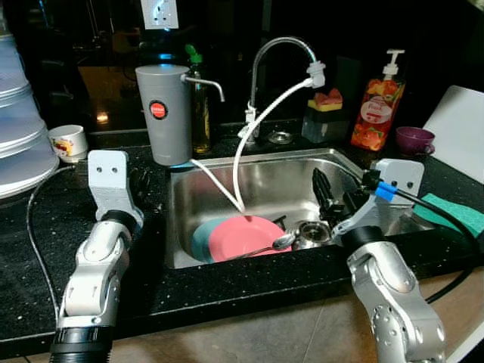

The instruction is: Kitchen organization

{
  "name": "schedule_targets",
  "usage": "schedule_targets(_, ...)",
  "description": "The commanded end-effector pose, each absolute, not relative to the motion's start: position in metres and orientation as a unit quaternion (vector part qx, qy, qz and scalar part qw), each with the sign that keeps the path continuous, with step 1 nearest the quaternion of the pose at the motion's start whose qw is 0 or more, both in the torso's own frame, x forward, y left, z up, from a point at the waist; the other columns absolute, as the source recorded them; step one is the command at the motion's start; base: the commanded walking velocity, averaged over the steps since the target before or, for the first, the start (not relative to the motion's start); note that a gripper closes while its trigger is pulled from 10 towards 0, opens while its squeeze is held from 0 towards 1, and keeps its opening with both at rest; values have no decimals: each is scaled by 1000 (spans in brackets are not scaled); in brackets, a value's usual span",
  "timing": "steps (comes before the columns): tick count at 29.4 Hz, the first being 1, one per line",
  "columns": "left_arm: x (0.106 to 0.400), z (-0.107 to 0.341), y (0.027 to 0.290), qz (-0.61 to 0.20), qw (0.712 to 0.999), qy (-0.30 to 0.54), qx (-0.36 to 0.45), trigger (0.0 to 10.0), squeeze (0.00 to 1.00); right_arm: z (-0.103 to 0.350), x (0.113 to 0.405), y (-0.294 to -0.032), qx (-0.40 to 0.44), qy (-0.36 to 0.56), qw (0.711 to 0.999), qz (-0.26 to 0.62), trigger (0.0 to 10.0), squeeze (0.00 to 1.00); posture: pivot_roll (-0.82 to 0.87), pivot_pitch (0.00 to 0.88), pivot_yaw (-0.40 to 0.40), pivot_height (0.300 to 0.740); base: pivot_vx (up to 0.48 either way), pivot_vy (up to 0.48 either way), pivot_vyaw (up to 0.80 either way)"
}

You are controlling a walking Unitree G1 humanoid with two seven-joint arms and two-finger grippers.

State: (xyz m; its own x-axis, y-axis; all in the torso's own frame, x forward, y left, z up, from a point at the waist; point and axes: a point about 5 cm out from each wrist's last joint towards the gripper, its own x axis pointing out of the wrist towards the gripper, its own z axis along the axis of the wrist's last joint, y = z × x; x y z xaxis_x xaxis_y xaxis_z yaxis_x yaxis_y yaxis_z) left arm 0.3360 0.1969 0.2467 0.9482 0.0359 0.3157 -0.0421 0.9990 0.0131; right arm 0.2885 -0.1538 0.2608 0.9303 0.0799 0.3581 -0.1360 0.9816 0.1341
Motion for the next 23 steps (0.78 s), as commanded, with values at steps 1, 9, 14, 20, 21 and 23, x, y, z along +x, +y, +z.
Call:
schedule_targets(1, 344, 241, 204, 28, 993, -107, 37, 10000, 0, 261, 288, -154, 78, -182, 979, 51, 10000, 0, -28, 51, -20, 740, 0, 0, 0)
schedule_targets(9, 366, 259, 227, -6, 996, -21, 88, 10000, 0, 268, 289, -150, 71, -194, 977, 60, 10000, 0, -17, 58, -17, 740, 0, 0, 0)
schedule_targets(14, 378, 265, 233, -18, 994, 2, 112, 10000, 0, 274, 291, -144, 68, -204, 974, 73, 10000, 0, -11, 60, -16, 740, 0, 0, 0)
schedule_targets(20, 395, 266, 237, -55, 993, 37, 97, 10000, 0, 283, 293, -133, 69, -219, 969, 92, 10000, 0, -12, 59, -12, 740, 0, 0, 0)
schedule_targets(21, 395, 266, 237, -55, 993, 37, 97, 10000, 0, 283, 293, -133, 69, -219, 969, 92, 10000, 0, -12, 59, -12, 740, 0, 0, 0)
schedule_targets(23, 399, 265, 239, -61, 994, 50, 79, 10000, 0, 285, 294, -131, 70, -222, 968, 96, 10000, 0, -9, 61, -13, 740, 0, 0, 0)
